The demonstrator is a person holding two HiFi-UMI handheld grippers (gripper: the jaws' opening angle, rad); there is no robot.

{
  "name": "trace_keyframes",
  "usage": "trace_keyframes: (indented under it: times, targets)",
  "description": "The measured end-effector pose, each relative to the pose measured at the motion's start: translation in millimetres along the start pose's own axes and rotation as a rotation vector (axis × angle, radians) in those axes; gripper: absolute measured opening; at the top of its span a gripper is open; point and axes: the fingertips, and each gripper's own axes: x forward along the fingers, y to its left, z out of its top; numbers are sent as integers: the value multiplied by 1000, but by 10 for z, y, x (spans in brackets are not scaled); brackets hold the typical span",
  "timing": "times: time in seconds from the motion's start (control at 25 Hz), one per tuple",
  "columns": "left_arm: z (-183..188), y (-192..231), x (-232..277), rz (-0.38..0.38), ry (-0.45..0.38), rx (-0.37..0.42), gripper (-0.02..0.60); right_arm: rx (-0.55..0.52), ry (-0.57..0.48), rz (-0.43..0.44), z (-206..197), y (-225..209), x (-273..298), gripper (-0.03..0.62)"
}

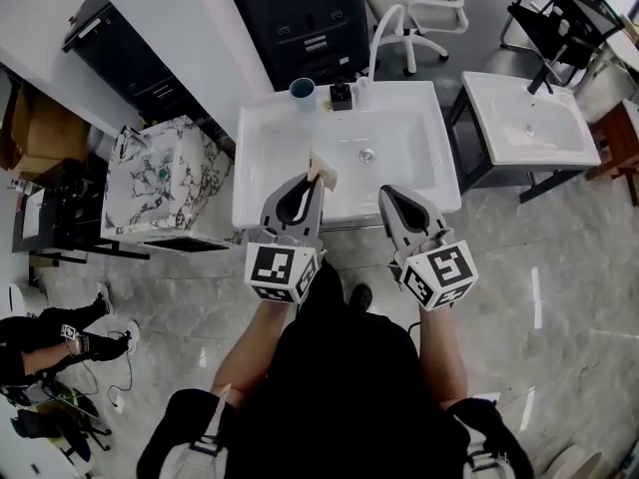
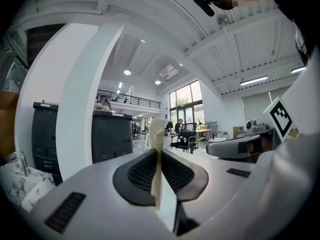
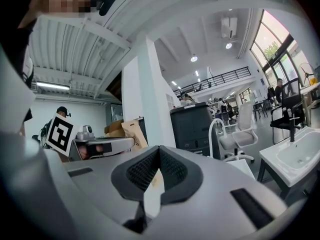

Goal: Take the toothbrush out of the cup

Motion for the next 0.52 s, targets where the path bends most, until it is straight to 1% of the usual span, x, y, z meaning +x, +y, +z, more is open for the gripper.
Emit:
trace_keyframes:
  times: [0.12, 0.2, 0.36, 0.52]
  targets:
    - [-9, -25, -17, -9, 4, -9, 40, -19, 19, 19, -31, 100, 0, 31]
    - [2, -48, -18, -12, 2, -15, 39, -26, 26, 17, -26, 101, -14, 31]
    - [33, -72, -59, 0, 0, 6, 39, -47, 19, -18, 36, 18, -67, 31]
    - [81, 0, -91, 6, 9, 22, 40, -79, 0, -54, 175, -105, -114, 31]
